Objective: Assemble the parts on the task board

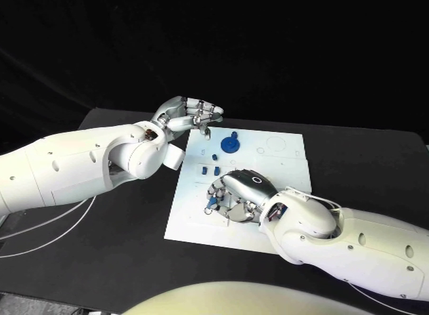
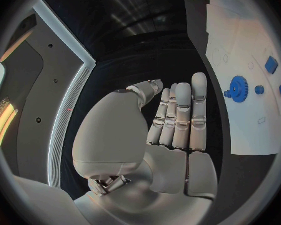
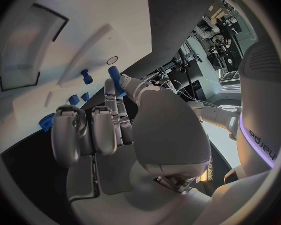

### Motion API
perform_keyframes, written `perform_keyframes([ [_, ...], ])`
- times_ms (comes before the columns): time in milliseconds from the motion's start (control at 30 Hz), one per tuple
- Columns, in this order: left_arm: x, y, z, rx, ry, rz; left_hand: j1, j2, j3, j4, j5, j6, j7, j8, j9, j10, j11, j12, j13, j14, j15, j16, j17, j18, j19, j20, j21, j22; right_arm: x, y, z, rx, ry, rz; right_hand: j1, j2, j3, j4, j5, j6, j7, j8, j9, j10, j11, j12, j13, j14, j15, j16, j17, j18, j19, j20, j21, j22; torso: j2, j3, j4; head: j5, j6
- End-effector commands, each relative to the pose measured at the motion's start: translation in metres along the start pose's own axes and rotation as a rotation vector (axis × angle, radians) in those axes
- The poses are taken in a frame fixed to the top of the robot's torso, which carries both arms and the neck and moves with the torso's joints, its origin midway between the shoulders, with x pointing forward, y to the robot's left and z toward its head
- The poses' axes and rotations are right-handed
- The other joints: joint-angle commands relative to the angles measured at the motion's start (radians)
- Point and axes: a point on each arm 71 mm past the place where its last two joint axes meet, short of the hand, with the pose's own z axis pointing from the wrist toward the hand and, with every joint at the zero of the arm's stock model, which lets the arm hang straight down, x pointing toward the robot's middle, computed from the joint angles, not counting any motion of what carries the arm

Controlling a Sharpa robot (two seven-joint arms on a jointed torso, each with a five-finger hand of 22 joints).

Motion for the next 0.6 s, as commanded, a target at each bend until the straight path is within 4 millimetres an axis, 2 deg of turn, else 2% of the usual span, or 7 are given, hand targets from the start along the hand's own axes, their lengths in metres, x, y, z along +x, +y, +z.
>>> perform_keyframes([
  [33, 0.002, -0.001, 0.001, 0.005, 0.012, -0.010, -0.002, 0.012, 0.000, 0.003, 0.000, -0.006, 0.001, 0.003, 0.002, -0.007, -0.002, 0.007, 0.002, -0.005, 0.000, 0.006, -0.002, 0.015, 0.002, 0.003, -0.005, -0.002, 0.002, 0.000, 0.001, -0.016, -0.008, -0.030, -0.004, 0.005, 0.006, 0.000, 0.004, 0.004, 0.001, 0.003, 0.002, 0.008, -0.001, -0.004, 0.001, 0.036, -0.007, 0.005, -0.001, -0.016, 0.052, -0.010, -0.003, 0.192, 0.001, 0.0012, -0.0001, 0.003, -0.003],
  [267, 0.002, -0.001, 0.000, 0.004, 0.012, -0.010, -0.002, 0.015, 0.000, 0.004, 0.000, -0.006, 0.000, 0.003, 0.002, -0.007, -0.002, 0.008, 0.002, -0.005, 0.000, 0.007, -0.002, 0.015, 0.002, 0.003, -0.005, -0.002, 0.009, 0.000, 0.002, -0.017, 0.000, -0.027, -0.005, 0.004, 0.006, 0.000, 0.005, 0.003, 0.001, 0.003, 0.003, 0.007, -0.001, -0.005, 0.001, 0.036, -0.007, 0.006, 0.001, -0.016, 0.052, -0.010, -0.001, 0.192, 0.000, 0.0007, 0.0005, 0.008, -0.011],
  [600, 0.002, -0.001, 0.000, 0.003, 0.013, -0.011, -0.002, 0.015, 0.000, 0.004, 0.000, -0.006, 0.000, 0.003, 0.002, -0.007, -0.002, 0.008, 0.002, -0.005, 0.000, 0.007, -0.002, 0.015, 0.002, 0.003, -0.005, -0.002, 0.013, 0.000, 0.004, -0.018, 0.008, -0.028, -0.005, 0.003, 0.006, 0.000, 0.005, 0.003, 0.001, 0.004, 0.003, 0.007, -0.001, -0.005, 0.001, 0.036, -0.007, 0.006, 0.001, -0.016, 0.052, -0.010, -0.002, 0.192, 0.000, -0.0008, 0.0006, 0.010, -0.015],
])
